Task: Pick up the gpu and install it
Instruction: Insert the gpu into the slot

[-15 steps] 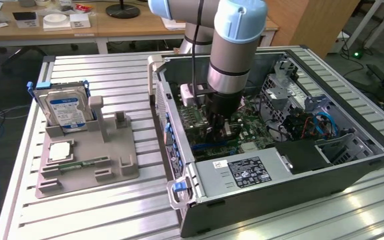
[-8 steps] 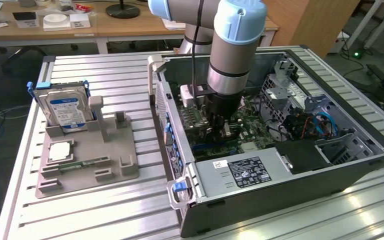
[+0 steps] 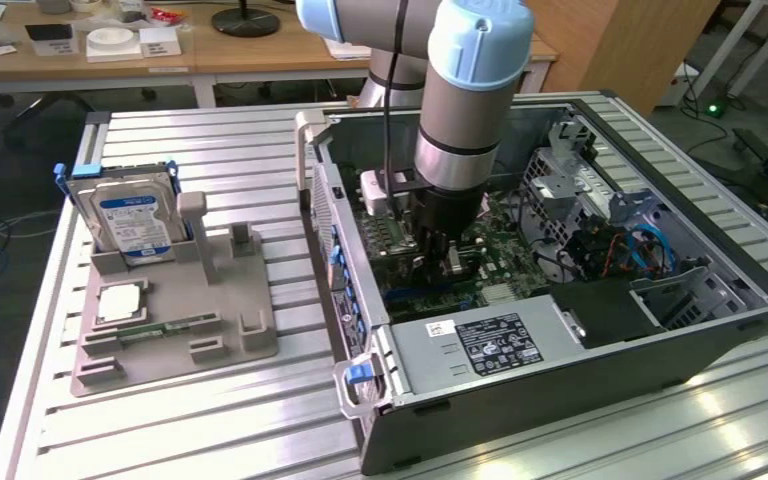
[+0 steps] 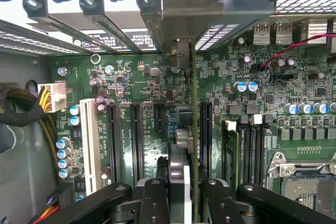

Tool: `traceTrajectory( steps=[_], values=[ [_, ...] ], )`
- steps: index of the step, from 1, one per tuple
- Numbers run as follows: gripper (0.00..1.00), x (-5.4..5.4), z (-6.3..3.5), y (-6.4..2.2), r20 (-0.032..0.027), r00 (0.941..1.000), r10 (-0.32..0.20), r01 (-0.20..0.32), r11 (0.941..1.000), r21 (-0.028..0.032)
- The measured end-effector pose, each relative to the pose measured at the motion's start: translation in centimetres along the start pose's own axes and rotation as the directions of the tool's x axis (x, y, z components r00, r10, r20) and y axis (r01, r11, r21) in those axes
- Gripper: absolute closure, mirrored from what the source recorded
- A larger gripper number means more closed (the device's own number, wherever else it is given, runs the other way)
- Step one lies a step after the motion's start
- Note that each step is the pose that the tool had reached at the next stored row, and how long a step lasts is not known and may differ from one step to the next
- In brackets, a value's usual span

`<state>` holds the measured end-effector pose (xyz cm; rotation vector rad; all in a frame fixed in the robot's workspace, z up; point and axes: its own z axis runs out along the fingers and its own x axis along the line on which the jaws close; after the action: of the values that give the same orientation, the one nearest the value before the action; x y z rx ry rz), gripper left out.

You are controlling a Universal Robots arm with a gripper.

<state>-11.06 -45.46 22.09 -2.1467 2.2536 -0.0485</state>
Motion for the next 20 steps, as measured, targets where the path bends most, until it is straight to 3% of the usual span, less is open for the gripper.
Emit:
traceTrajectory(
  steps=[20],
  values=[
    [0.72, 0.01, 0.05, 0.28, 0.0, 1.0, 0.0, 0.0, 1.0, 0.0001]
  ],
)
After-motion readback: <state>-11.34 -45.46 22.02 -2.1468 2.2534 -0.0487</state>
